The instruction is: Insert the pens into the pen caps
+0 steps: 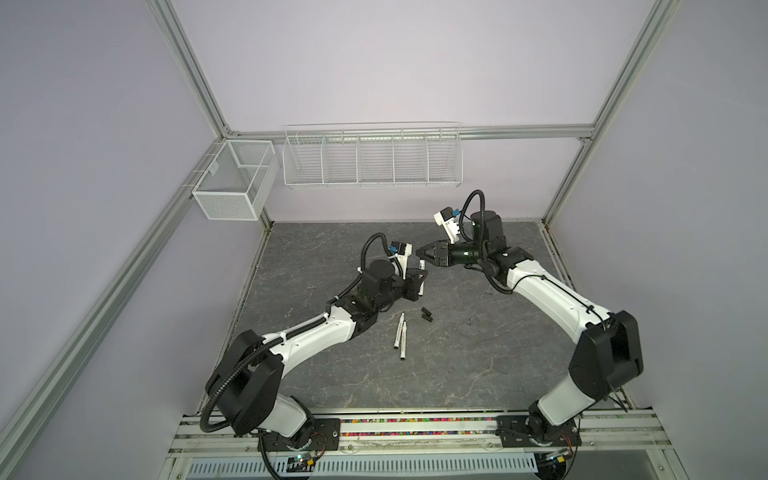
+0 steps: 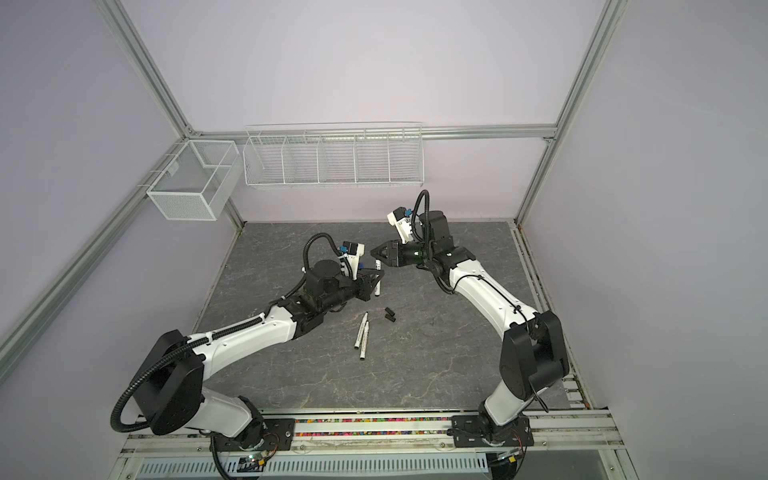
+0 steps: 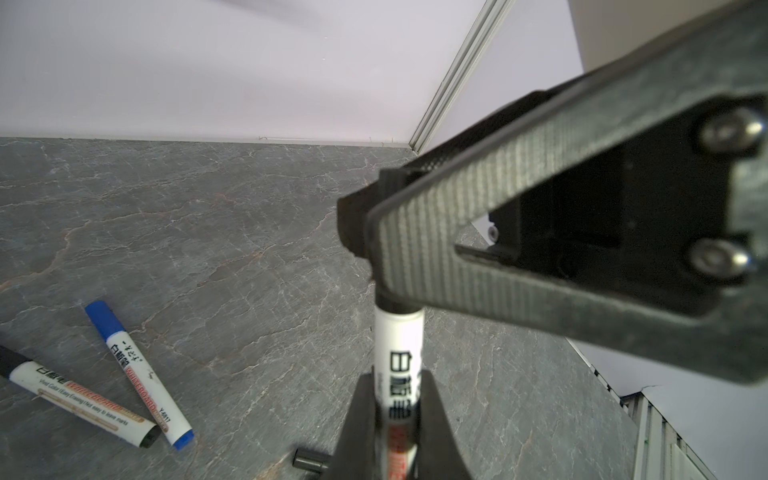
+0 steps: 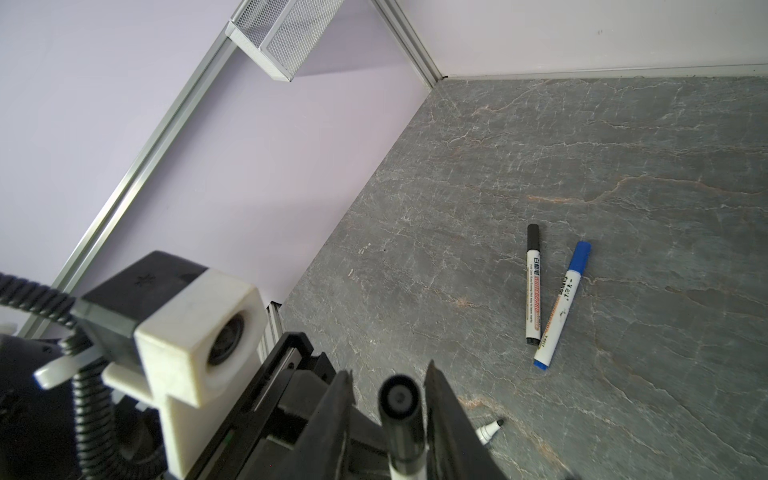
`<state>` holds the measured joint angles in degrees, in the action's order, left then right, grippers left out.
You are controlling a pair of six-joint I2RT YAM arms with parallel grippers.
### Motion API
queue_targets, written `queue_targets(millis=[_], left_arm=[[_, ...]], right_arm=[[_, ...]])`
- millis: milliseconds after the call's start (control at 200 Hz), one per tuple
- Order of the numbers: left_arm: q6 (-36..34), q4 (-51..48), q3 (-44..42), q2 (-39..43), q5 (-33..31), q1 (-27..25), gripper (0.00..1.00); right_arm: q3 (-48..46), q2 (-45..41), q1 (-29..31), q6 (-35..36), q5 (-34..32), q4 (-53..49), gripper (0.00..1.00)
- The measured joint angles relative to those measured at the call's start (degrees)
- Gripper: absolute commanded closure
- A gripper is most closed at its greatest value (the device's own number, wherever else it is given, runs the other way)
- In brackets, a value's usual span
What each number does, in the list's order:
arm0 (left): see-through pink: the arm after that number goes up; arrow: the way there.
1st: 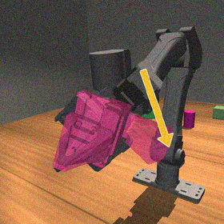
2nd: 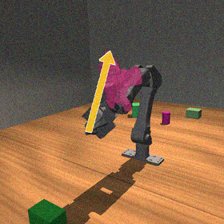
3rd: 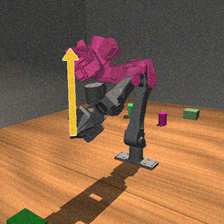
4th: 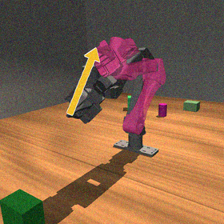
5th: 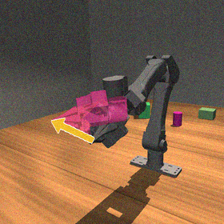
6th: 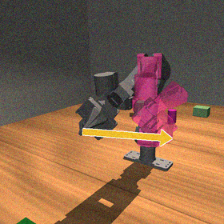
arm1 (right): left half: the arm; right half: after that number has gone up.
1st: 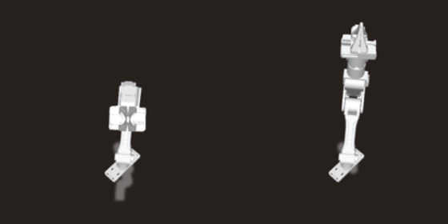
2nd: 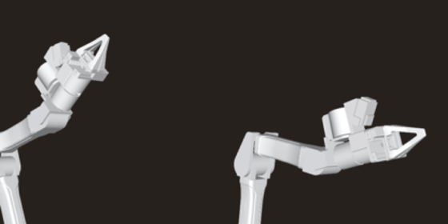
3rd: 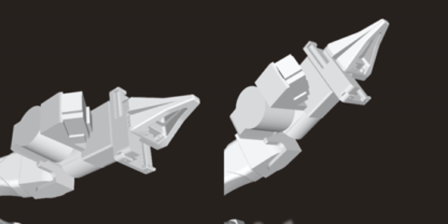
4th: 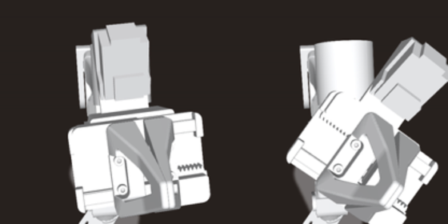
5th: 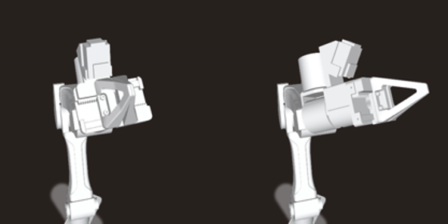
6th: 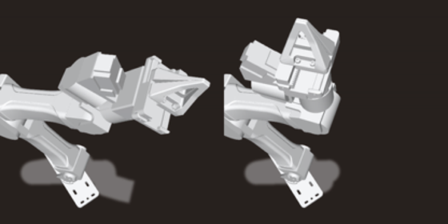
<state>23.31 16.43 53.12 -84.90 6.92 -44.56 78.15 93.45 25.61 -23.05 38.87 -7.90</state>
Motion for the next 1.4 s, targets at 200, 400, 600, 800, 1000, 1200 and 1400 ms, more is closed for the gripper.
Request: queue_targets(millis=[200,400,600,800,1000,1200,1400], left_arm=[[0.0,-0.2,0.0,0.0,0.0,0.0,1.0],[0.0,-0.3,0.0,0.0,-0.1,0.0,1.0],[0.0,-0.1,0.0,0.0,-1.1,0.2,1.0],[-0.8,-3.0,3.0,-1.9,3.9,2.7,1.0],[-4.3,-8.3,8.8,-3.7,10.9,5.0,1.0],[-7.4,-11.4,10.2,-3.5,14.5,5.6,1.0],[-8.0,-13.0,10.2,-3.2,15.1,5.8,1.0]], right_arm=[[0.0,0.4,0.0,-0.5,0.0,0.3,0.77],[0.0,0.7,-0.4,0.0,-0.5,0.4,0.93],[-0.9,0.7,-0.5,-0.1,0.3,2.0,0.93],[-2.9,0.5,-0.5,2.8,-0.4,4.7,0.93],[-2.8,-1.9,-0.4,8.8,-2.9,3.7,0.93],[-4.5,-4.1,-0.2,11.0,-3.2,3.8,0.93],[-5.2,-4.1,-0.1,11.1,-2.5,4.0,0.93]])
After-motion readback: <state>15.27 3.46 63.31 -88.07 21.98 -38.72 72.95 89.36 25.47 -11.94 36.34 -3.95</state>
